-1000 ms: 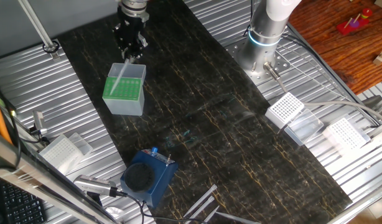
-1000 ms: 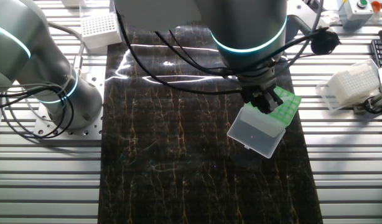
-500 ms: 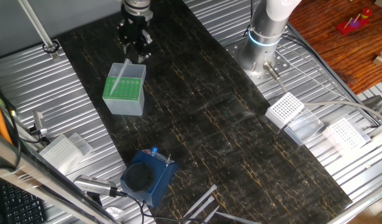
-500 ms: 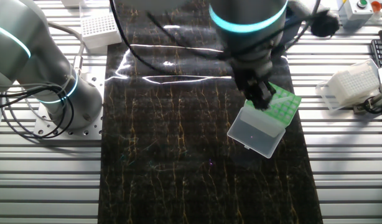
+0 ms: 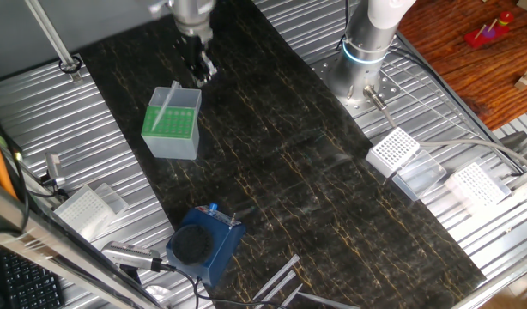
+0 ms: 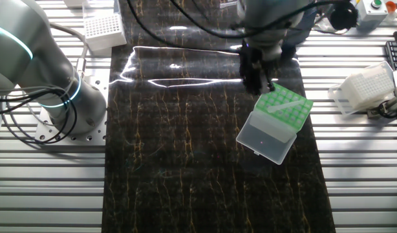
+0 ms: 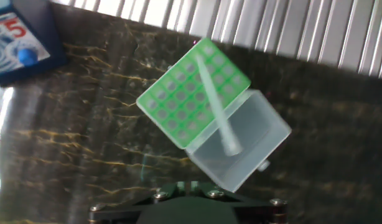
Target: Insert a large pipette tip into the holder for large pipette tips
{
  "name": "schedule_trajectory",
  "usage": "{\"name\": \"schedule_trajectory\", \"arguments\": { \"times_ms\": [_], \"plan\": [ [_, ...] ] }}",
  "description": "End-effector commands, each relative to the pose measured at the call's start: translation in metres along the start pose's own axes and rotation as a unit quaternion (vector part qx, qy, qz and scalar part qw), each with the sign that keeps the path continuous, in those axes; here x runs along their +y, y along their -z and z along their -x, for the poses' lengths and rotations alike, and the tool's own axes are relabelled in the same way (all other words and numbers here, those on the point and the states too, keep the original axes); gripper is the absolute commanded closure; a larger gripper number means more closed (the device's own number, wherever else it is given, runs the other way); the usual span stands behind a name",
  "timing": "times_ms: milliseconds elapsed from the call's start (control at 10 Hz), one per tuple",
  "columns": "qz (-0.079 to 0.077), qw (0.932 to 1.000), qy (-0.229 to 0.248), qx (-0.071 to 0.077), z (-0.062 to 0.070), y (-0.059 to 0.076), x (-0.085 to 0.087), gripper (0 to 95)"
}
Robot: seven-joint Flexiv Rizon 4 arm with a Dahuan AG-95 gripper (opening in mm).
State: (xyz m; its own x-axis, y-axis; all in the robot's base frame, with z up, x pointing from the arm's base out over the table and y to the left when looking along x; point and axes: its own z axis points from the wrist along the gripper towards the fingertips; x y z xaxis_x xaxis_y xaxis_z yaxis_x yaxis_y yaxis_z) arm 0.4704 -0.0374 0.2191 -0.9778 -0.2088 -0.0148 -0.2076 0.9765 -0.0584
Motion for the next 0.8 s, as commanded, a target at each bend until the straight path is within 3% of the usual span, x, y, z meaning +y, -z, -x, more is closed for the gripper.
{"name": "schedule_trajectory", "arguments": {
  "times_ms": [100, 800],
  "plan": [
    [-0.002, 0.9984, -0.055, 0.011, 0.0000, -0.0164, 0.0305, 95.0],
    [-0.001, 0.9983, -0.055, 0.019, -0.0046, -0.0168, 0.0375, 95.0]
  ]
}}
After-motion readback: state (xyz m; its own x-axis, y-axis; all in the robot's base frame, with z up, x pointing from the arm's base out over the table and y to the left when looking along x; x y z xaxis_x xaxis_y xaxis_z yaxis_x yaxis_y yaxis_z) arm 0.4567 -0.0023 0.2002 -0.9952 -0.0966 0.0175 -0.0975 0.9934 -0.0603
